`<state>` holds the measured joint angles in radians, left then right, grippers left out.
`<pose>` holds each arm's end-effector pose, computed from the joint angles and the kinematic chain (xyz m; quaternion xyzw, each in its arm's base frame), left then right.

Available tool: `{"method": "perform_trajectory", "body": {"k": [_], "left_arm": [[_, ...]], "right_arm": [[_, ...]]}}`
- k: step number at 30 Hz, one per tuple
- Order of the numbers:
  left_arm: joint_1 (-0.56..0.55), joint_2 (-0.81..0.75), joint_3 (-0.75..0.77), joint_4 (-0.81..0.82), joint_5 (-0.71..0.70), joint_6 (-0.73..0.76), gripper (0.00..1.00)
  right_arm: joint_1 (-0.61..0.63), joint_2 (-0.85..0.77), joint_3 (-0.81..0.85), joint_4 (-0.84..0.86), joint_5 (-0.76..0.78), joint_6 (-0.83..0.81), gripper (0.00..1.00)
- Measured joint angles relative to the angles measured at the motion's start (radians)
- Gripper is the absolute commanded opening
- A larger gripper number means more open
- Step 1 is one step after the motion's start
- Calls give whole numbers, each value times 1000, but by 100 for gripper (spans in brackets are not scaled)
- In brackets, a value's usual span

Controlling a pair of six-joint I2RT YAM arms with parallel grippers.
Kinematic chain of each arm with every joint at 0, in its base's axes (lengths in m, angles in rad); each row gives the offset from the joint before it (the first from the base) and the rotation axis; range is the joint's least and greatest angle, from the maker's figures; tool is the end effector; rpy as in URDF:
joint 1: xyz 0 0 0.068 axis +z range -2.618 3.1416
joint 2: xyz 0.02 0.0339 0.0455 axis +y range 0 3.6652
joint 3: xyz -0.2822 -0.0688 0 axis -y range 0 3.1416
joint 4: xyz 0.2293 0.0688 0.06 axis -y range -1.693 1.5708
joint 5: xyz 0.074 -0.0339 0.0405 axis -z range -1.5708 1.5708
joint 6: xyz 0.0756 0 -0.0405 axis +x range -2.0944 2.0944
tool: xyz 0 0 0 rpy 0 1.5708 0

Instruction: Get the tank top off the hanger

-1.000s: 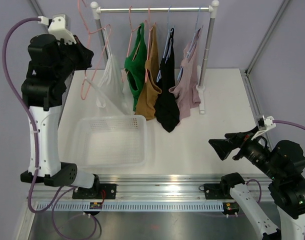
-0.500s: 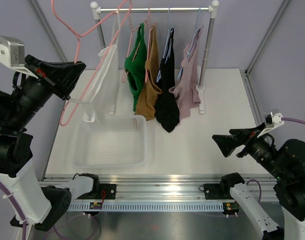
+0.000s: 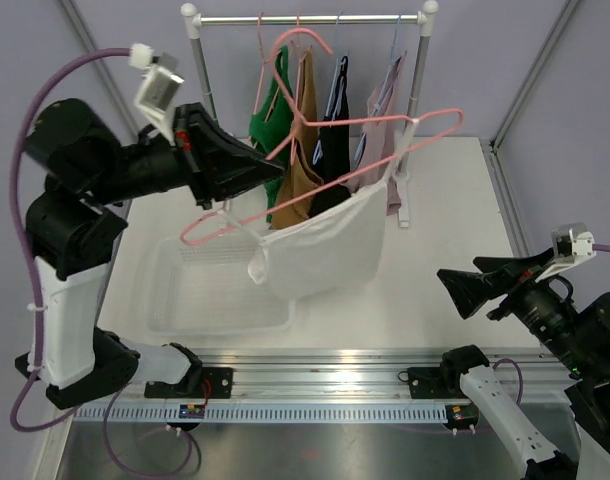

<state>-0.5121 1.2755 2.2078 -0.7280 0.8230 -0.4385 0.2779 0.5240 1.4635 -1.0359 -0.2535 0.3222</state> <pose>0.1029 -0.1214 0.6288 0.3313 0.5668 -0.5498 0.5164 0.0035 0.0207 0.4610 -0.0687 0.7361 0.2865 0.6094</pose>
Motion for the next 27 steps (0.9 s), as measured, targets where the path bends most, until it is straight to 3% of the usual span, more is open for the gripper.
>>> {"method": "perform_trajectory", "body": {"k": [4,7,13,19,27], "left_arm": [[-201,129,45,-55,-114,78,0],[-266,158,-81,-55,-206,102,0],[-301,172,-274,-61,-335,98,0],[-364,103,-415,45,-377,72,0],[-377,13,-578,180,-406,5,0]], "right_arm": [[0,-12,10,-2,2,0,99],[0,-17,11,-5,15,-5,95],[1,-19,-6,-4,108,-15,79],[1,4,-108,50,141,-23,65],[1,118,-214,188,158,-39,55]]}}
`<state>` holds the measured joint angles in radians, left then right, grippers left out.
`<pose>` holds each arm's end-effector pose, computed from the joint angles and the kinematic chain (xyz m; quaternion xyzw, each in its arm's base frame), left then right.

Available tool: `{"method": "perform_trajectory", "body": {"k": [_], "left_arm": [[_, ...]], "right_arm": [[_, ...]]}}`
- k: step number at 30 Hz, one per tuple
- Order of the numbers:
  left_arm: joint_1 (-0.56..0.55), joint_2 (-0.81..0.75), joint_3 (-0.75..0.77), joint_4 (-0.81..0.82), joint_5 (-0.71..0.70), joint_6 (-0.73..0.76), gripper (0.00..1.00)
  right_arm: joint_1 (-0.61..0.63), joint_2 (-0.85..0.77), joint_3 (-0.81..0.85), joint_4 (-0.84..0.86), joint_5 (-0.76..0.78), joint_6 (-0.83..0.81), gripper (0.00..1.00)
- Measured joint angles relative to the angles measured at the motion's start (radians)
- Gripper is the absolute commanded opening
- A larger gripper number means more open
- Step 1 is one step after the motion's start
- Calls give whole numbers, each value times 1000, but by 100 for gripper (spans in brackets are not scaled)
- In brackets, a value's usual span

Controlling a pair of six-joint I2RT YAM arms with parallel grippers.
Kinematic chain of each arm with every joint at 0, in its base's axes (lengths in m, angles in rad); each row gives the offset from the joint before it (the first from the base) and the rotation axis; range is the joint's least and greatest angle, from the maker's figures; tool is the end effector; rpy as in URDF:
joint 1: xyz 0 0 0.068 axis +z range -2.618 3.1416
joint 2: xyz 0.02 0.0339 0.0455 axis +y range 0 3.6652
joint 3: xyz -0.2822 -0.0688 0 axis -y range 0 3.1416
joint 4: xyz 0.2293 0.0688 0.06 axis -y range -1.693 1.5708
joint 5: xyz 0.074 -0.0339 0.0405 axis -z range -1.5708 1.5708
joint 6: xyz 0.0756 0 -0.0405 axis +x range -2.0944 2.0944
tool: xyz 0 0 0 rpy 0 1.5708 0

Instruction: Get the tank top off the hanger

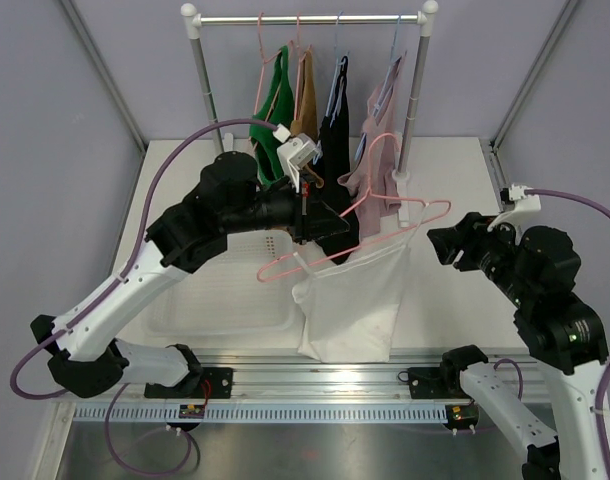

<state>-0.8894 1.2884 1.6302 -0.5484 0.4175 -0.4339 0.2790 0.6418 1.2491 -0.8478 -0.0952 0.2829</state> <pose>0.1509 -0.2347 0.4886 0.2987 0.7103 -0.5059 0.3878 0.0874 0.0325 0.4270 -0.0278 0.7860 0.2069 0.5819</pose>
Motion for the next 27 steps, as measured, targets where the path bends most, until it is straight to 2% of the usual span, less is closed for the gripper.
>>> {"method": "perform_trajectory", "body": {"k": [7,9,18,22,23,26,27], "left_arm": [[-2,-72,-116,66,-21,-47,0],[-2,-80,-127,81,-24,-55,0],[-2,-99,-140,99,-35,-73,0],[-2,-101,-141,98,-37,-73,0],[-2,-102,-141,97,-37,-73,0],[-2,-103,-141,96,-39,-72,0],[-2,-104,-141,94,-41,-72,0]], "right_arm": [[0,54,-45,86,-7,-3,51],[0,62,-47,112,-22,-3,44],[0,116,-93,213,-75,0,41],[0,140,-111,246,-91,2,27],[0,149,-111,252,-92,4,18],[0,161,-111,262,-95,3,0],[0,164,-112,262,-96,2,0]]}}
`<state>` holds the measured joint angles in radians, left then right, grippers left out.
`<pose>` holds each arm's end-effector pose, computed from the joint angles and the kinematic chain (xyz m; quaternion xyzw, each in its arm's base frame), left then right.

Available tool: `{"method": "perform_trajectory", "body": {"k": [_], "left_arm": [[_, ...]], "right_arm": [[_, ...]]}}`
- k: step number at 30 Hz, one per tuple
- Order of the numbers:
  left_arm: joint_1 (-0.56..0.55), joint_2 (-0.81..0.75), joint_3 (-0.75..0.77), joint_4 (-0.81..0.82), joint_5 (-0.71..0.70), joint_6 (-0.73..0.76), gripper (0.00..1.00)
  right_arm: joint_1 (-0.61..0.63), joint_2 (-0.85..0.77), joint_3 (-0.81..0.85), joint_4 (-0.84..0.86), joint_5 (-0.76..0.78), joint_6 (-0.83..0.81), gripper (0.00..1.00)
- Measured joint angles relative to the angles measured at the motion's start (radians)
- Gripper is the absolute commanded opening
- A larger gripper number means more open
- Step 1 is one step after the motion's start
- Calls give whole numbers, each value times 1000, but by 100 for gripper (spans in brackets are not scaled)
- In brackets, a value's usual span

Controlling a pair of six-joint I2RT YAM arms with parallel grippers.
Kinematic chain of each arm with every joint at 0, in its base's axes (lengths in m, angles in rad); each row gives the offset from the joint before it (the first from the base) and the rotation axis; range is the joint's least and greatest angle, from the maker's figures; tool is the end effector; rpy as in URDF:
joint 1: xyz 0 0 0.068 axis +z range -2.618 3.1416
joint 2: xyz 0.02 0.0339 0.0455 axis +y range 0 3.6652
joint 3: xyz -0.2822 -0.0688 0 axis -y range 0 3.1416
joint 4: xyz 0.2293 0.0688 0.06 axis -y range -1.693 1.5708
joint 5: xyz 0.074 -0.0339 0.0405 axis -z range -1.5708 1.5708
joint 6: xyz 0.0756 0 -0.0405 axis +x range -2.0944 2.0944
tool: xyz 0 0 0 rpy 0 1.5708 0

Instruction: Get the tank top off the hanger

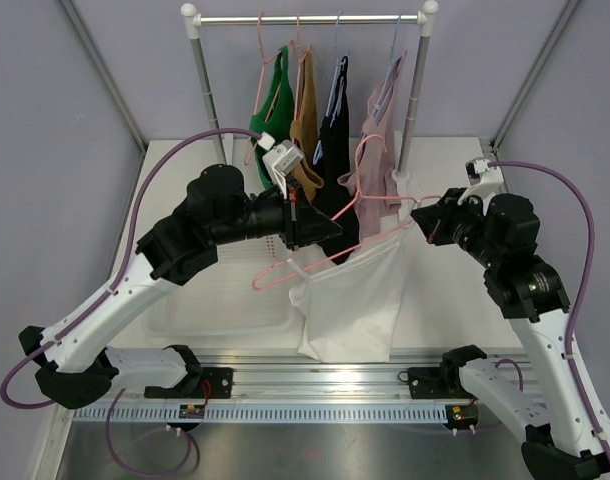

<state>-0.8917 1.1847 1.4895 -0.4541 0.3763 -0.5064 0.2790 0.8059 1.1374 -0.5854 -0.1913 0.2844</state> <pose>0.1399 -0.2176 0.4795 0.2623 0.7074 -0.5209 0.3994 0.1550 0.0594 0.4112 -0.0563 0.7875 0.2419 0.5641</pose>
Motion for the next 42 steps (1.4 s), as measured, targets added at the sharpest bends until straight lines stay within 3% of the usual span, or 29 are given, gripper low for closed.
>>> {"method": "perform_trajectory", "body": {"k": [5,11,17,25,34,42], "left_arm": [[0,-2,0,-23,-35,10,0],[0,-22,-13,-111,-105,70,0],[-1,-100,-123,-138,-98,109,0],[-1,-228,-177,-68,-90,81,0],[-1,-277,-325,332,-84,-1,0],[-41,-85,-360,895,-126,59,0]], "right_arm": [[0,-1,0,-2,43,3,0],[2,31,25,-45,235,2,0],[2,145,67,-48,383,-15,0],[2,190,47,-49,397,3,0],[2,46,21,-40,272,54,0],[2,-55,44,-95,242,61,0]]}}
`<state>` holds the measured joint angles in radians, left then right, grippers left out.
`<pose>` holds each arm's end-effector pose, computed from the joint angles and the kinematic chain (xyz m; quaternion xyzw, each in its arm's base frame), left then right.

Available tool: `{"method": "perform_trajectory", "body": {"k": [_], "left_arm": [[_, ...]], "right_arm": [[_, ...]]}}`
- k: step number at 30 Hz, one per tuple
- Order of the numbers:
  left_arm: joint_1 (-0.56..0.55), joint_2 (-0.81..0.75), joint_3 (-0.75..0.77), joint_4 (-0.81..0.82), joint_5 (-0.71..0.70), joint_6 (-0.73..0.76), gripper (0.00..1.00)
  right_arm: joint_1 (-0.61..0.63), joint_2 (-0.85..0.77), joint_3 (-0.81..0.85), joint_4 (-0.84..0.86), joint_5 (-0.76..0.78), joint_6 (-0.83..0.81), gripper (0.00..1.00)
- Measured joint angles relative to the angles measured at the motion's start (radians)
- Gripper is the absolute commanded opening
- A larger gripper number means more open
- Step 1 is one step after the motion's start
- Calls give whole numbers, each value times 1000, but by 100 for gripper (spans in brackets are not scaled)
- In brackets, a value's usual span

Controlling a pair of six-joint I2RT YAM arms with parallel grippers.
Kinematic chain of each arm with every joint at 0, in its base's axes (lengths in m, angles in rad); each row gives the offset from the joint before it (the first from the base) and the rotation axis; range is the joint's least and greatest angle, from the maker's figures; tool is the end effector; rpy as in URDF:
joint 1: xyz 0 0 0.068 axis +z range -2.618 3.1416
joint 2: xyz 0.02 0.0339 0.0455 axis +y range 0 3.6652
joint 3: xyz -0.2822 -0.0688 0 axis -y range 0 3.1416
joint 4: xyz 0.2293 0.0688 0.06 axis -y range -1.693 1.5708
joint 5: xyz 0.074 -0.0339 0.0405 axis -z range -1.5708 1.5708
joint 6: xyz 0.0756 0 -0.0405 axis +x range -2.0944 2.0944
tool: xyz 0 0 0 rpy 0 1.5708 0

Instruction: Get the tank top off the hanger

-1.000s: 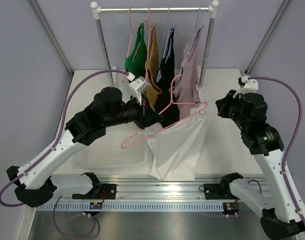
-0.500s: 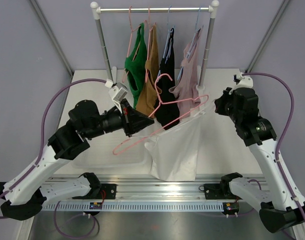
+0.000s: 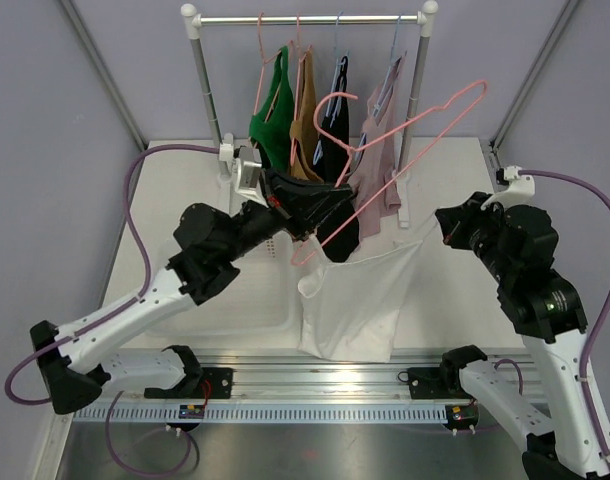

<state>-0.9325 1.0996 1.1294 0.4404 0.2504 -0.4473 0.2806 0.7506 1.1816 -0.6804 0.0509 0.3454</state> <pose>0.1343 -0.2124 0.4985 0.2280 0.4781 -0.5886 0.6107 0.1373 0.0356 0.4194 0.0412 0.7884 0.1698 0.5898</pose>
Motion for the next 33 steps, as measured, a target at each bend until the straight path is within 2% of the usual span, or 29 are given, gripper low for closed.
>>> {"method": "perform_trajectory", "body": {"k": [5,11,14,19,23,24,25,26,27,30,33], "left_arm": [[-16,145,5,322,-104,82,0],[-16,259,53,439,-208,156,0],[-17,233,60,360,-261,187,0],[-17,66,82,17,-395,206,0],[-17,-119,109,-291,-556,185,0],[-17,-158,121,-365,-600,179,0],[-17,-186,136,-442,-649,172,0],[-17,-207,151,-504,-688,165,0],[-17,-224,176,-579,-737,155,0],[-14,-232,253,-779,-864,132,0],[51,-190,335,-958,-900,105,0]], "right_arm": [[0,-54,49,-30,-74,0,0],[0,-95,90,-71,-83,-1,0],[0,-81,40,-71,-114,5,0],[0,2,-105,-45,-190,39,2],[0,86,-222,-13,-229,74,20],[0,102,-245,-11,-229,81,30],[0,114,-263,-11,-229,89,43],[0,121,-277,-9,-228,95,74],[0,126,-290,-4,-227,104,96],[0,129,-306,3,-207,98,100],[0,125,-306,3,-175,95,99]]}}
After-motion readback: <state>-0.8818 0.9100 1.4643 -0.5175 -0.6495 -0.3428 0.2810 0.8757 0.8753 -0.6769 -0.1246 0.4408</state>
